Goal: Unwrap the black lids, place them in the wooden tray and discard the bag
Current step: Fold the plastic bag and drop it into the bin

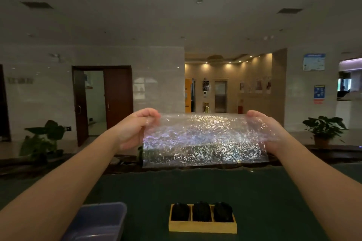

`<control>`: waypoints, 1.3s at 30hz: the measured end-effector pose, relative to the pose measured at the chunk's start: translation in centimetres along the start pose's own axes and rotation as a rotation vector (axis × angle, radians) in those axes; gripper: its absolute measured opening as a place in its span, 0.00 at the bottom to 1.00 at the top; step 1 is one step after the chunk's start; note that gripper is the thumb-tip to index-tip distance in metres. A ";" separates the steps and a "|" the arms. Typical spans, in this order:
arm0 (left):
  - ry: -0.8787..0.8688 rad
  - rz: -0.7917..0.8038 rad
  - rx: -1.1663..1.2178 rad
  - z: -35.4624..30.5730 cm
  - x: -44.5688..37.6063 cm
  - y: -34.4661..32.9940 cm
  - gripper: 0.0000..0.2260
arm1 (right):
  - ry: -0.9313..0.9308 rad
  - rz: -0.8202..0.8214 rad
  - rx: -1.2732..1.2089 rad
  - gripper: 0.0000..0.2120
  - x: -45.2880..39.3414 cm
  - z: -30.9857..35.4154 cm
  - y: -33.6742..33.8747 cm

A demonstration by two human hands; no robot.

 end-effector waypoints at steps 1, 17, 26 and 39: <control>0.010 0.002 -0.011 0.0 0.2 0.1 0.14 | -0.018 0.029 -0.006 0.08 0.0 0.0 0.0; -0.080 -0.163 0.151 -0.2 0.0 0.9 0.20 | -0.019 0.169 -0.128 0.19 0.4 0.3 -0.9; -0.013 -0.068 0.124 0.6 0.0 1.6 0.25 | -0.011 0.131 0.064 0.20 -1.0 -0.1 -1.0; 0.171 0.120 -0.495 1.8 -0.3 -0.4 0.31 | 0.028 0.330 0.305 0.22 0.4 3.1 -4.9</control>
Point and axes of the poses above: each hand's wrist, its own x-axis away from the middle knuckle, its own y-axis out of the back of the hand, z = x × y, the point moved 3 cm from there along -x, towards the middle knuckle
